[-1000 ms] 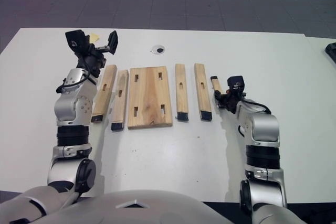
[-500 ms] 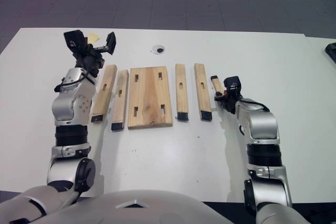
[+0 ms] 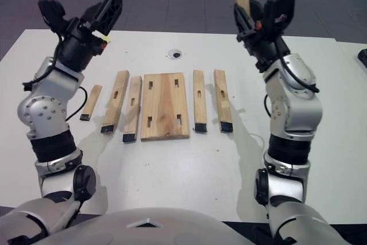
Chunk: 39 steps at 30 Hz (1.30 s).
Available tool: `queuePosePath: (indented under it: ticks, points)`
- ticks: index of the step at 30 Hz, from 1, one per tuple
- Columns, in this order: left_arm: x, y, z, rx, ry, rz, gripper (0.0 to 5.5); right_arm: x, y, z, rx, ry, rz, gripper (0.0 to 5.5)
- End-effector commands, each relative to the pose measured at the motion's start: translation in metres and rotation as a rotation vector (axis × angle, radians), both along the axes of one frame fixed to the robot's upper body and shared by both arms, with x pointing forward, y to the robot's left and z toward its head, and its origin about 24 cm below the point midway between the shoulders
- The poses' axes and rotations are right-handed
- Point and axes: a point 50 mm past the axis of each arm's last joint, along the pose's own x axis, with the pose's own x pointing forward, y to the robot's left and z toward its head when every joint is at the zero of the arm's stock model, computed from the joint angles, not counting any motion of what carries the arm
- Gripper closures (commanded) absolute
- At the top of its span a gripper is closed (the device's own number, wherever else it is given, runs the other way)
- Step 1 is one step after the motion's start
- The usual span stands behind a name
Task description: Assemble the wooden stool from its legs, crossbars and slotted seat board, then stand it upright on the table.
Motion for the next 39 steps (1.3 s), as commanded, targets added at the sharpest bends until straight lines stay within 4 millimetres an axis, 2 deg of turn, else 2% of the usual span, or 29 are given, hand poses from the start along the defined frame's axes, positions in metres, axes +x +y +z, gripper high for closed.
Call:
queuePosePath:
  ticks: [1,4,8,11,18,27,31,39]
  points:
    - [-0.002,-0.028,0.019,-0.133,0.050,-0.210,0.10,0.002,0.031,-0.004,-0.012,-0.068,0.088,4.20]
    - [0.000,-0.046,0.025,-0.232,0.097,-0.299,0.10,-0.003,0.045,-0.013,-0.042,-0.092,0.135,4.20]
    - [0.010,-0.062,0.012,-0.284,0.201,-0.341,0.10,-0.014,0.056,-0.020,-0.053,-0.111,0.194,4.20]
    - [0.017,-0.065,0.003,-0.252,0.249,-0.317,0.10,-0.020,0.061,-0.022,-0.054,-0.114,0.228,4.20]
    - [0.022,-0.068,0.003,-0.224,0.251,-0.322,0.10,-0.026,0.070,-0.028,-0.084,-0.101,0.258,4.20]
    - [0.021,-0.070,0.002,-0.220,0.247,-0.342,1.65,-0.023,0.071,-0.042,-0.137,-0.060,0.232,4.20]
    - [0.022,-0.069,0.000,-0.247,0.260,-0.338,2.39,-0.021,0.070,-0.042,-0.139,-0.061,0.216,4.20]
    - [0.023,-0.071,-0.009,-0.223,0.290,-0.320,3.52,-0.019,0.070,-0.042,-0.159,-0.076,0.210,4.20]
